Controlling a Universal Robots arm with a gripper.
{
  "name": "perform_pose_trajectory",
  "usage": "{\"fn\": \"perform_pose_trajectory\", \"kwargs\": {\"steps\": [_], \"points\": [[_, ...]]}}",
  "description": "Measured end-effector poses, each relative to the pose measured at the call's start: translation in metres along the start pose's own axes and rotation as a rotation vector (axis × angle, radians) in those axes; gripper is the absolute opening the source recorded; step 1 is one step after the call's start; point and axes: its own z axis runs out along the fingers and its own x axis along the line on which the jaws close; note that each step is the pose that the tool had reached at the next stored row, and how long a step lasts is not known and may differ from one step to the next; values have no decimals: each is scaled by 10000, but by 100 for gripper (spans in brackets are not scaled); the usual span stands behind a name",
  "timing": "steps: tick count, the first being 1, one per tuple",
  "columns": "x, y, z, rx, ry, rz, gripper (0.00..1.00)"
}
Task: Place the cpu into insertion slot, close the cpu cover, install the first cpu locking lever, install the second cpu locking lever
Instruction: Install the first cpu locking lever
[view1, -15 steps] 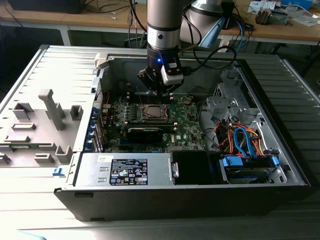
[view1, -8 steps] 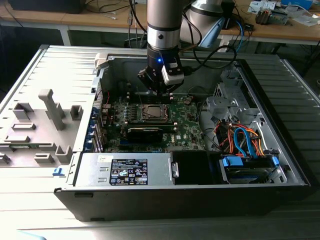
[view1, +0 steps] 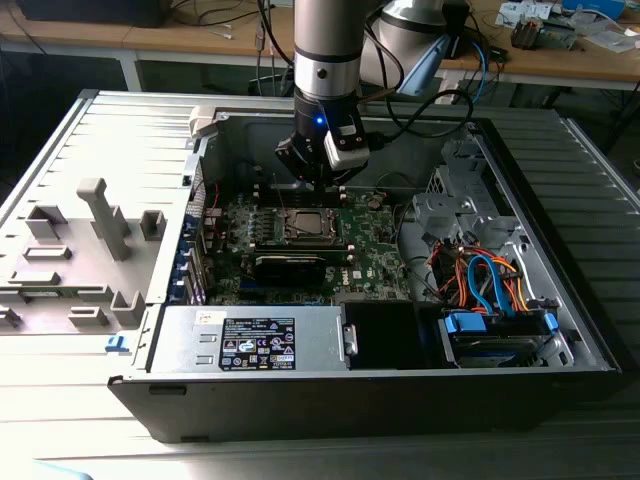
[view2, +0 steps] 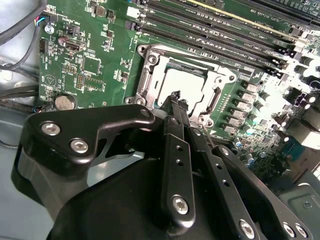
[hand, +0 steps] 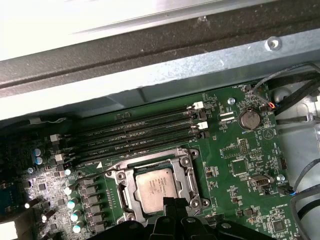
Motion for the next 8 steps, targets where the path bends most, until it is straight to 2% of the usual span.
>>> {"fn": "perform_pose_trajectory", "kwargs": {"steps": [8], "points": [[0, 0, 0, -7, -7, -218, 11]]}}
